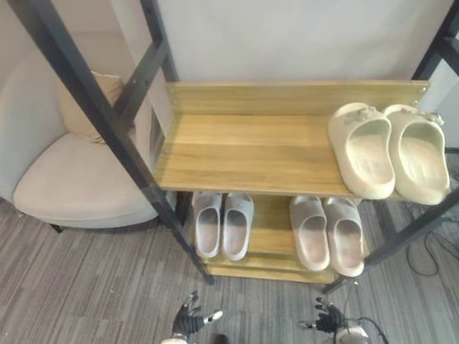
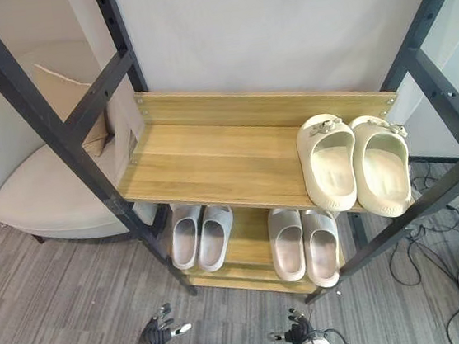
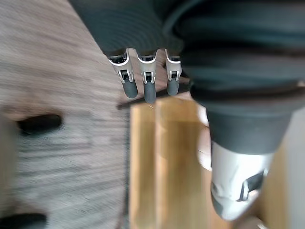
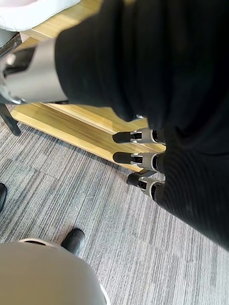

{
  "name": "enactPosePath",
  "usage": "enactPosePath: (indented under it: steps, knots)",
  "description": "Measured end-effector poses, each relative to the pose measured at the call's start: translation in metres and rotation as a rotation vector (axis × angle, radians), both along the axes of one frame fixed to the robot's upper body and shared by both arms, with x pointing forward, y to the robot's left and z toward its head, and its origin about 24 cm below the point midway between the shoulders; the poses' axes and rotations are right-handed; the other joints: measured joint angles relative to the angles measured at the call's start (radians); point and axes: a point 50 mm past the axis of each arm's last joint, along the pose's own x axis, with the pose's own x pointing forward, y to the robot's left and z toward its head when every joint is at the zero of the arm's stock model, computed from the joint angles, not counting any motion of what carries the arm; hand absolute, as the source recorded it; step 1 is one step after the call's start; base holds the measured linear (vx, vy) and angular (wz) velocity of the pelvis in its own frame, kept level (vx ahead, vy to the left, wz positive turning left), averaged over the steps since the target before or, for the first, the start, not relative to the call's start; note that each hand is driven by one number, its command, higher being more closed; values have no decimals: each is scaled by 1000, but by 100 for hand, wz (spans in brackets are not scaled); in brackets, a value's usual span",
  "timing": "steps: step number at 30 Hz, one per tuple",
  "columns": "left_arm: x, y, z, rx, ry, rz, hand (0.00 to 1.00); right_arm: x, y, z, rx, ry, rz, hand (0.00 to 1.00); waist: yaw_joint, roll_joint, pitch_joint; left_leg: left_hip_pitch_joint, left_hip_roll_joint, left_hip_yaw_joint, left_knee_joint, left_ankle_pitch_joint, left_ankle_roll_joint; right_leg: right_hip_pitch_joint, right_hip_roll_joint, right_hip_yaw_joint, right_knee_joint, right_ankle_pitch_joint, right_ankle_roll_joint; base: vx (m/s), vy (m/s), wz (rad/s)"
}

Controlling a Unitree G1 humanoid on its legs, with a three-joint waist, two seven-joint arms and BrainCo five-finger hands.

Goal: Organize the slippers on the shoe rack

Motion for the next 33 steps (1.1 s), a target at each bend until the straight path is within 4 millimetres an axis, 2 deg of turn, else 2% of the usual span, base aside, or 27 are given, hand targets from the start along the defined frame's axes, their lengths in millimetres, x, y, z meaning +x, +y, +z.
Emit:
enactPosePath:
  steps: [2, 8, 12, 16, 18, 21, 22, 24, 25, 28, 29, 31, 32, 33]
  knots:
    - [-6, 2, -4, 22, 33, 20, 0, 0, -1, 0, 1, -1, -25, 0, -1, -1, 1, 3, -1, 8, 0, -1, 1, 0, -1, 6, 0, 1, 1, -19, 12, -9]
    - [-5, 9, -7, 66, 51, 60, 0, -1, -2, -2, 4, 13, -48, 0, 2, -11, 19, 37, 3, 50, 0, -18, -1, 0, -1, 62, 14, 0, 2, -18, 13, -25]
    - [-3, 11, -9, 70, 68, 80, 0, 1, -6, -1, 4, 7, -79, 0, -3, -13, 39, 53, -4, 87, 2, -33, 6, -27, -17, 100, 62, -18, 13, 4, 30, -27]
    - [1, 10, -9, 75, 65, 68, 0, 8, -6, 2, 7, -10, -76, 0, -3, -19, 54, 46, -22, 71, 6, -34, 9, -39, -33, 98, 101, -40, 21, 27, 24, 10]
    - [3, 10, -9, 79, 66, 60, 0, 10, -5, 2, 18, -16, -88, 0, -4, -21, 55, 39, -33, 41, 7, -32, 12, -40, -45, 82, 127, -60, 23, 32, -8, 51]
    - [18, 5, -6, 72, 31, 53, 0, 10, -3, 2, 25, -16, -95, 0, -13, -18, 56, -22, -43, -108, 39, -27, 19, -63, -42, 148, 232, -90, 6, 21, -23, 143]
    - [24, 3, -4, 74, 16, 54, 0, 12, -1, 2, 32, -20, -97, 0, -5, -24, 60, -42, -46, -154, 58, -24, 16, -65, -34, 186, 250, -96, 0, 0, -39, 134]
    - [26, 3, -3, 81, 8, 54, 0, 18, 4, 4, 51, -38, -101, 0, 6, -38, 63, -66, -55, -218, 67, -10, 9, -44, -30, 195, 233, -126, -21, -2, -80, 118]
    - [26, 3, -3, 81, 8, 55, 0, 31, 7, 9, 65, -71, -105, 0, 10, -47, 64, -90, -64, -253, 67, 7, 3, -32, -29, 183, 209, -140, -28, -3, -135, 118]
    - [40, -2, 2, 72, -28, 46, 0, 58, 8, 21, 48, -148, -92, 0, 15, -18, 113, -147, -68, -365, 86, 42, -24, 13, 4, 111, 132, -142, -30, -62, -158, 113]
    - [42, -5, 3, 71, -34, 51, 0, 65, 8, 25, 43, -169, -85, 0, 27, -5, 132, -155, -65, -382, 96, 48, -33, 27, 15, 101, 119, -142, -30, -131, -163, 68]
    - [42, -10, 2, 58, -32, 56, 0, 74, 10, 29, 39, -194, -67, 0, 50, 16, 151, -176, -60, -374, 97, 96, -41, 39, 37, 77, 113, -143, -31, -166, -143, 71]
    - [45, -15, 3, 48, -48, 45, 0, 77, 10, 31, 34, -204, -63, 0, 41, 19, 153, -208, -67, -346, 66, 205, -44, 25, 41, 43, 110, -127, -56, -199, -45, 122]
    - [53, -16, 8, 44, -81, 44, 0, 76, 12, 31, 41, -203, -67, 0, 32, 8, 161, -264, -62, -188, 195, 104, -19, 23, 29, -10, 90, -123, -67, -187, -20, 132]
